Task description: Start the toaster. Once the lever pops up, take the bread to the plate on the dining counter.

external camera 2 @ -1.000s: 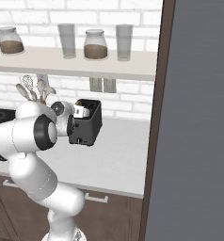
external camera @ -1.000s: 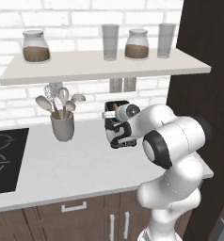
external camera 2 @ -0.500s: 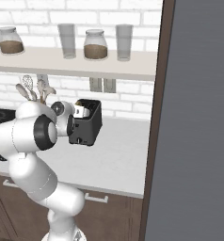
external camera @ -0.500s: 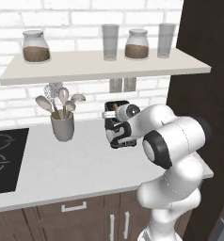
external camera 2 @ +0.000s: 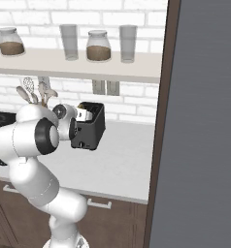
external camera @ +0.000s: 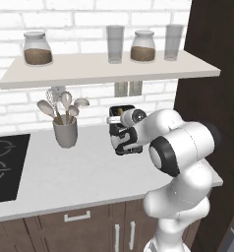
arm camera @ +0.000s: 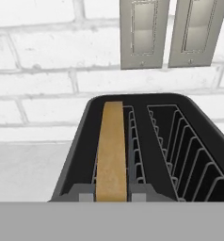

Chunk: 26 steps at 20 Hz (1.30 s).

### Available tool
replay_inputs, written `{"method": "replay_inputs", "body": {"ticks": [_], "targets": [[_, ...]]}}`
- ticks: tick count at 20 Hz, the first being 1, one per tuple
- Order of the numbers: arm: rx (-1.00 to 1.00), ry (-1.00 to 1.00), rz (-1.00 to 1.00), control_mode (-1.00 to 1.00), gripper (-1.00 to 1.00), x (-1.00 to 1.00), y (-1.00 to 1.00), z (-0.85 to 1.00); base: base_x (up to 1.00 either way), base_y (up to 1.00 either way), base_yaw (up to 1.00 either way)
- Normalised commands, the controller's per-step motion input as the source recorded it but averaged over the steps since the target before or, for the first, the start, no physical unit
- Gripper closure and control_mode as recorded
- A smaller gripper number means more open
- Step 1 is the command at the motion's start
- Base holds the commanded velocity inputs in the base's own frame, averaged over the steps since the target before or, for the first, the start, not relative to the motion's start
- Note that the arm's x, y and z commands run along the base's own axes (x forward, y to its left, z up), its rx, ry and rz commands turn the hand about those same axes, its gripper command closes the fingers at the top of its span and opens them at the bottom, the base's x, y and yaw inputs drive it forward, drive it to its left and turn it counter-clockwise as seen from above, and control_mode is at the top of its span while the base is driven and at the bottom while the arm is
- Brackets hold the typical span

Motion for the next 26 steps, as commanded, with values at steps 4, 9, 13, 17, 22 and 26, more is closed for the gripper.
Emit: {"method": "replay_inputs", "body": {"ticks": [4, 9, 13, 17, 22, 26], "targets": [[0.00, 0.00, 0.00, -1.00, 1.00, 0.00, 0.00, 0.00, 0.00, 0.00, 0.00], [0.00, 0.00, 0.00, -1.00, 1.00, 0.00, 0.00, 0.00, 0.00, 0.00, 0.00], [0.00, -0.03, 0.00, -1.00, 1.00, 0.00, 0.00, 0.03, 0.00, 0.00, 0.00], [0.00, -0.14, 0.00, -1.00, 1.00, -0.26, 0.00, 0.23, 0.00, 0.00, 0.00], [0.00, -0.09, 0.00, -1.00, 1.00, -0.28, 0.00, 0.58, 0.00, 0.00, 0.00], [0.00, -0.01, 0.00, -1.00, 1.00, -0.18, 0.00, 0.79, 0.00, 0.00, 0.00]]}}
